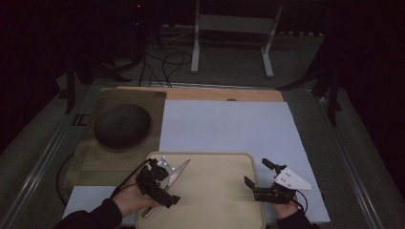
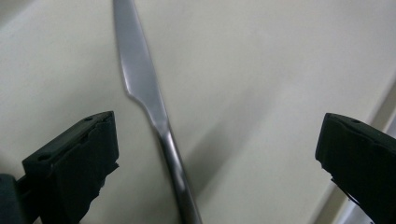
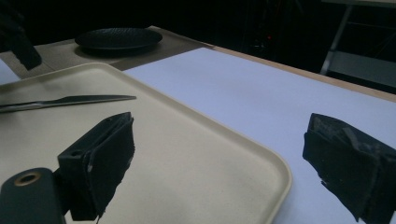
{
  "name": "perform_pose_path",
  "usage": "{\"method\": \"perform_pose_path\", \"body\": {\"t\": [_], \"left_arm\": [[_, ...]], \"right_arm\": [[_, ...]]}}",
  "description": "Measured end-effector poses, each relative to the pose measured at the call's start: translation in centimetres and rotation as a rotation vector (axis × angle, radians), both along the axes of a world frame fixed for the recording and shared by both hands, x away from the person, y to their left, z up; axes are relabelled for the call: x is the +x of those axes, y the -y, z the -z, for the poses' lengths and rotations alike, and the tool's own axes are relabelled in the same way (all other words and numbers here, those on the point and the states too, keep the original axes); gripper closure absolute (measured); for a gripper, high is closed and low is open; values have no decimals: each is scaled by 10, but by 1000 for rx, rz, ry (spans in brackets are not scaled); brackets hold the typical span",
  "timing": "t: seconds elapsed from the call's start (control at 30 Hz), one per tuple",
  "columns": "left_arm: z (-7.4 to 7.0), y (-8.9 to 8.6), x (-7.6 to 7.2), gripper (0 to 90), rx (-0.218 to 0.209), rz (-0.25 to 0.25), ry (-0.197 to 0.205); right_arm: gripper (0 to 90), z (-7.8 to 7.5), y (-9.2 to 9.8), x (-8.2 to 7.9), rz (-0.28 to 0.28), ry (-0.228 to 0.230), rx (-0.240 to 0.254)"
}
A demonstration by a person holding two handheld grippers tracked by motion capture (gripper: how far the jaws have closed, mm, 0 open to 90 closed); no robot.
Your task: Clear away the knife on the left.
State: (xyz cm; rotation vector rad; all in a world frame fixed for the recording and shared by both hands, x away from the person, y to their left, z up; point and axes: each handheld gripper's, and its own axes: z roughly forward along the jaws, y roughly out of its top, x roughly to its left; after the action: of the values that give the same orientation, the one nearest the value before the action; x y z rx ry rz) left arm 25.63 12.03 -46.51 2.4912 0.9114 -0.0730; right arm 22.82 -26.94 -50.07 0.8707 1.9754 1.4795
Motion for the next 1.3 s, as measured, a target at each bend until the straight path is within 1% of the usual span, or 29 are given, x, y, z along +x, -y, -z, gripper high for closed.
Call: {"method": "perform_pose_path", "body": {"t": [0.03, 0.1, 0.13, 0.2, 0.23, 0.27, 0.33, 0.37, 0.4, 0.43, 0.47, 0.5, 0.6, 0.63, 0.7, 0.73, 0.77, 0.8, 0.87, 0.93, 1.0, 1.03, 1.07, 1.1, 1.13, 1.17, 1.2, 1.23, 1.3], "left_arm": [[1, 0, 1, 0, -16, 27, 3], [2, -1, 2, 0, -38, 52, 51], [2, -2, 3, 1, -69, 80, 43], [3, -3, 6, 6, -108, 105, 76], [4, -4, 9, 21, -139, 130, 68], [5, -5, 12, 21, -150, 135, 89], [9, -6, 18, 28, -192, 166, 95], [10, -7, 21, 37, -197, 174, 106], [11, -7, 23, 61, -228, 189, 103], [12, -7, 26, 68, -236, 204, 103], [12, -6, 28, 80, -229, 201, 109], [13, -6, 29, 132, -233, 216, 114], [14, -3, 33, 187, -213, 232, 132], [15, -2, 33, 190, -215, 226, 134], [16, -1, 35, 252, -214, 232, 150], [16, 0, 36, 264, -214, 231, 148], [16, 0, 36, 325, -214, 231, 148], [16, 0, 36, 325, -214, 231, 148], [20, 3, 39, 415, -210, 229, 157], [22, 6, 41, 488, -216, 229, 151], [23, 7, 42, 501, -218, 228, 162], [23, 9, 43, 554, -217, 229, 163], [23, 10, 43, 563, -210, 229, 170], [23, 11, 44, 589, -214, 229, 167], [24, 13, 45, 615, -201, 224, 180], [24, 14, 46, 635, -194, 227, 180], [24, 15, 46, 660, -202, 225, 181], [25, 16, 47, 673, -193, 218, 190], [26, 18, 49, 733, -195, 211, 192]], "right_arm": [[88, 0, 0, 0, 0, -1, 0], [88, 0, 0, 0, -2, 2, 3], [88, 0, 0, 0, 0, 1, 3], [88, 0, 0, 0, -2, -3, 6], [88, 0, 0, 0, -4, -3, 6], [88, 1, 0, 0, -6, -3, 5], [88, 1, 0, 0, -7, -3, 3], [88, 1, 0, 0, -8, -1, 1], [88, 1, 0, 0, -5, -3, 3], [88, 1, 0, 0, -5, -2, 2], [88, 1, 0, 1, -4, -3, 3], [88, 1, 0, 1, -3, -3, 2], [88, 1, 0, 1, -4, -2, 1], [88, 1, 0, 1, -6, 0, -1], [88, 1, -1, 0, -5, -2, 1], [88, 1, -1, 0, -5, -1, 1], [88, 1, -1, 0, -5, -1, 1], [88, 1, -1, 1, -5, -2, 2], [88, 1, -1, 1, -7, -1, 0], [88, 1, 0, 1, -7, 1, -1], [88, 1, 0, 1, -7, 1, 0], [88, 1, 0, 1, -7, 0, 1], [88, 1, 0, 1, -7, -1, 1], [88, 1, 0, 1, -7, -1, 2], [88, 1, 0, 1, -7, -1, 1], [88, 1, -1, 1, -7, -2, 0], [88, 1, -1, 1, -8, -1, -2], [88, 1, -1, 1, -6, -2, -1], [88, 1, -1, 1, -8, -1, -1]]}}
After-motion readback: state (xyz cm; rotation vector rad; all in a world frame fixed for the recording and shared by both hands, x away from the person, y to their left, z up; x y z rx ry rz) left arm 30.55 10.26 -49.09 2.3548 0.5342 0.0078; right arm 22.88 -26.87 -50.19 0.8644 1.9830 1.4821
